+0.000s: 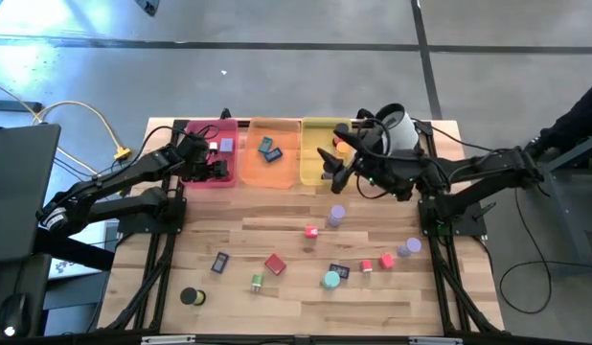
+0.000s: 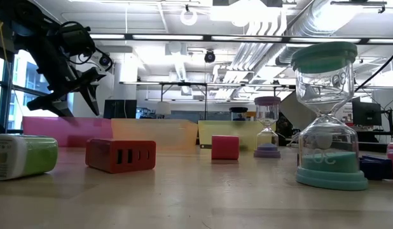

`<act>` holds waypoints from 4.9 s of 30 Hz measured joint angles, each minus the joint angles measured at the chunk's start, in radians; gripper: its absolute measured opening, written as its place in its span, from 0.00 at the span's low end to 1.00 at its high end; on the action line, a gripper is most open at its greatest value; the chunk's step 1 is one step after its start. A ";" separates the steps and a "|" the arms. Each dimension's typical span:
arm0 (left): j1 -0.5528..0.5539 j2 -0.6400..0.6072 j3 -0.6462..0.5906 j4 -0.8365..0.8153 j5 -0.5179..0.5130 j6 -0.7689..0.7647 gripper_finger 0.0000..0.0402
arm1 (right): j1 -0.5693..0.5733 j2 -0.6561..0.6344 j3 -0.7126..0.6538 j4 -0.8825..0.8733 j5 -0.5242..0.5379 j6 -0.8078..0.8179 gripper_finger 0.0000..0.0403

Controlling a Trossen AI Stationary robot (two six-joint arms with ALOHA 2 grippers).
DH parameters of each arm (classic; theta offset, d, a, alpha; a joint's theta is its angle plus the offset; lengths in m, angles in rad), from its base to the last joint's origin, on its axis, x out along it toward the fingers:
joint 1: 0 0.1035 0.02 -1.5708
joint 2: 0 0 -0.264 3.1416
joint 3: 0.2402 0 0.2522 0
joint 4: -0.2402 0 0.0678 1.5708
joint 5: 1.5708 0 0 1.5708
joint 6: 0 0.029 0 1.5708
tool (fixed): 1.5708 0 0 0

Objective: Pick & Place Office items
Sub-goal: Put the red charger adapter into the red bin

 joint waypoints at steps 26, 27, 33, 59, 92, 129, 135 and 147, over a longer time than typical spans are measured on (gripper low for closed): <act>0.000 0.000 0.000 0.037 -0.006 -0.002 0.70 | 0.198 -0.223 0.001 -0.778 -0.144 0.218 0.73; 0.000 0.000 0.000 0.051 -0.005 -0.004 0.70 | 0.197 -0.221 0.001 -0.776 -0.143 0.219 0.73; 0.000 -0.023 0.009 0.213 0.100 0.254 0.70 | 0.197 -0.220 0.001 -0.776 -0.142 0.217 0.73; -0.815 0.350 1.101 -0.520 -0.771 0.825 0.70 | 0.136 -0.220 0.000 -0.864 -0.145 0.215 0.73; -1.113 0.636 1.104 -0.329 -0.091 0.324 0.70 | 0.136 -0.220 0.000 -0.886 -0.250 0.260 0.73; -1.173 0.959 1.100 -0.469 -0.178 0.950 0.70 | 0.197 -0.219 0.000 -0.881 -0.334 0.349 0.73; -1.172 1.017 1.100 -0.460 -0.194 1.007 0.70 | 0.197 -0.219 0.000 -0.880 -0.355 0.367 0.73; -1.121 1.132 1.100 -0.390 -0.162 1.068 0.70 | 0.197 -0.219 0.000 -0.881 -0.358 0.368 0.73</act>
